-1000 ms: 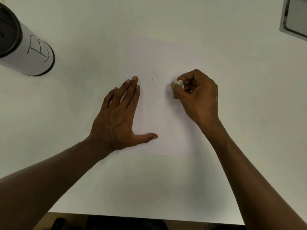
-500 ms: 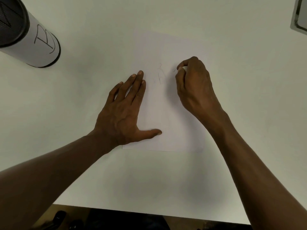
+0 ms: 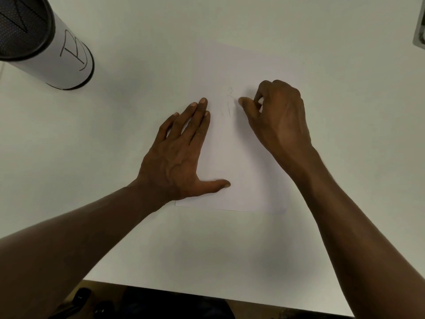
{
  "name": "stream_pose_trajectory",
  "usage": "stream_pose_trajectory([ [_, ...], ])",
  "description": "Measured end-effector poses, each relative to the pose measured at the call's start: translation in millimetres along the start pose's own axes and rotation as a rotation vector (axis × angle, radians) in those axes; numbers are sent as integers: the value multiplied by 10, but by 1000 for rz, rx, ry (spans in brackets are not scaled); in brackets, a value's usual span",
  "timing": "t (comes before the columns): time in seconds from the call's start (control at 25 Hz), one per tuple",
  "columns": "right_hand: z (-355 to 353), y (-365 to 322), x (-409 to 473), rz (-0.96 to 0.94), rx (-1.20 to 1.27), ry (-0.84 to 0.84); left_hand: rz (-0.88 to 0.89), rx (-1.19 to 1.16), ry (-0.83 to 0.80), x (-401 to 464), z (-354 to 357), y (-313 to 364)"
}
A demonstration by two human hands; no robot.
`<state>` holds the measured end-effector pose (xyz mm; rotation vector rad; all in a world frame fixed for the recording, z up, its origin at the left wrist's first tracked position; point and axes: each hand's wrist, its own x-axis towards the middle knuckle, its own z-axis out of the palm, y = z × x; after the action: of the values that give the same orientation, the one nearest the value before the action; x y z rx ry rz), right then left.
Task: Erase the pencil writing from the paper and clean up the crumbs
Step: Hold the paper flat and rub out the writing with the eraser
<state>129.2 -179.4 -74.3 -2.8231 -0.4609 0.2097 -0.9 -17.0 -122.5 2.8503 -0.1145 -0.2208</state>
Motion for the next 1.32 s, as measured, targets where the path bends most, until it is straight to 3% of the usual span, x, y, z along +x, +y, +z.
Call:
stream_pose_trajectory([
  [0.2,-218,79,-58,59,187,-223,6,-18,38,-10,-11,18],
  [0.36,-234,129,-310,184,403,81,-30,-9,32,-7,-6,23],
  [0.48,-54,-94,-634,170,566,75,-51,37,11,9,-2,15],
  [0.64,156,-159,-714,-46,477,41,-44,32,14,-5,7,9],
  [0.8,51,129,-277,44,494,203,-37,41,7,10,8,16],
  [1.0,185,-45,-699,-63,487,77,-45,40,6,-11,7,6],
  [1.2,96,216,-276,54,489,239,-57,4,15,5,-13,14],
  [1.32,260,-246,-653,-90,540,79,-68,-14,19,-17,-1,23],
])
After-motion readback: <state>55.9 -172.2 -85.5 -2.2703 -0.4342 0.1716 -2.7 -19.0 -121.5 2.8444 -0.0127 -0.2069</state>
